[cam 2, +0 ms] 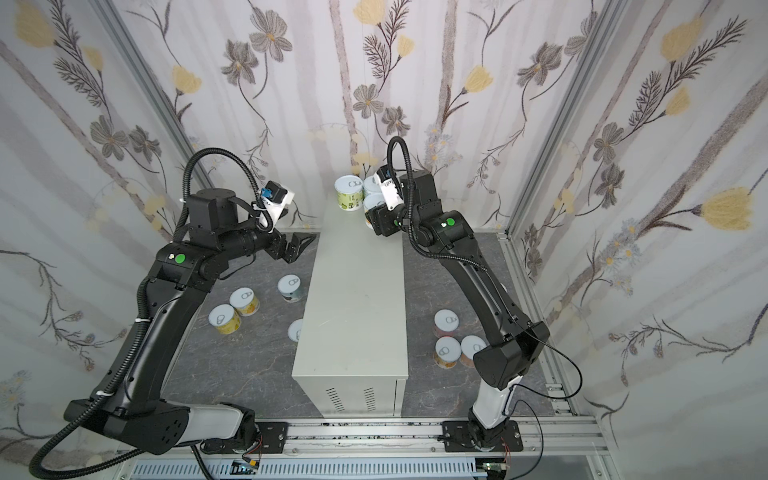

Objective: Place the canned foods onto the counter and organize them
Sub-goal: 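Push the yellow can toward the blue can with the right gripper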

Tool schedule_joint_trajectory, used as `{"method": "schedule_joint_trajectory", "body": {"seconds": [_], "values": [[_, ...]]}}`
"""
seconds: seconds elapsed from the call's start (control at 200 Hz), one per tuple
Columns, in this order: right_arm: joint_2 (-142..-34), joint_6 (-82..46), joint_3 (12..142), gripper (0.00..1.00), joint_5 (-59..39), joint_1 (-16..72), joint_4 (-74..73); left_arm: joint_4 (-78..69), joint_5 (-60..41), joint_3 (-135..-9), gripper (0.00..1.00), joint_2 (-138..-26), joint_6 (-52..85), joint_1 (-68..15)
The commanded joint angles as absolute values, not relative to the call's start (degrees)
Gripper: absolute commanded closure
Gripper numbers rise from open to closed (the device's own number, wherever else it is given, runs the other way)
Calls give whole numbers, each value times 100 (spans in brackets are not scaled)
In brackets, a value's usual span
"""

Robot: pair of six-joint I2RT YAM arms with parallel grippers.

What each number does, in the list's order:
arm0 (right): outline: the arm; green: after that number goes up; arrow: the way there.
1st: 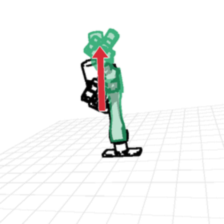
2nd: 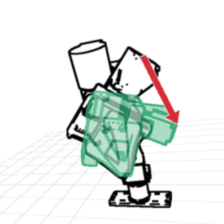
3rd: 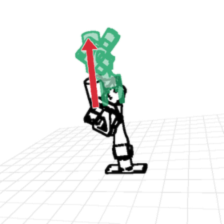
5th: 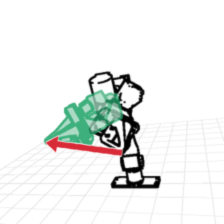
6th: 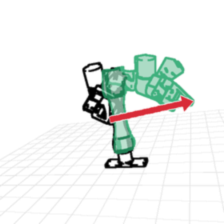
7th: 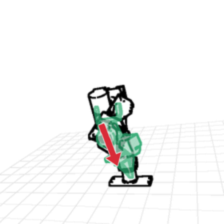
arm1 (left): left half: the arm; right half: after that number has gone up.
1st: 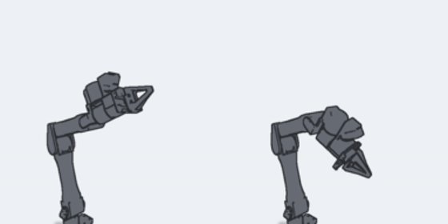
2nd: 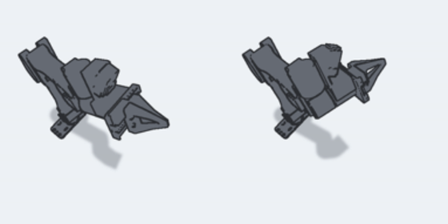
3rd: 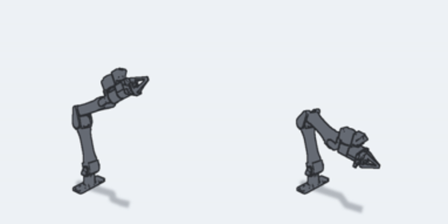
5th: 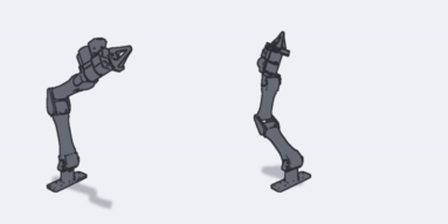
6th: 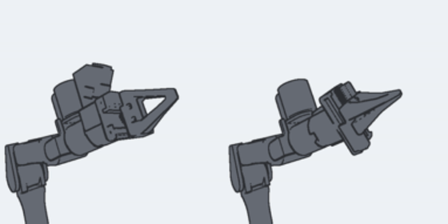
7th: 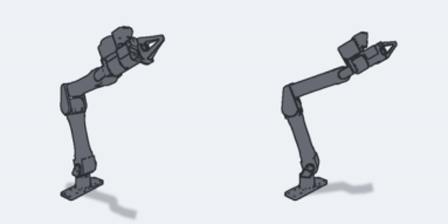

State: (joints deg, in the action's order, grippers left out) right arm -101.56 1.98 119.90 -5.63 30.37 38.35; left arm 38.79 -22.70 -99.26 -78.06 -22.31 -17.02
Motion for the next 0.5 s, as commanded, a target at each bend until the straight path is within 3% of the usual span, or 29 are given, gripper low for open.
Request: {"method": "schedule_joint_trajectory", "body": {"seconds": [0.0,0.495], "values": [[-10214,261,12009,27,-604,3047,4232,3660,-2329,-9989,0,-7864,-2259,-1687],[-10257,305,12012,26,-659,3049,4293,3708,-2365,-10046,0,-7879,-2232,-1689]]}}
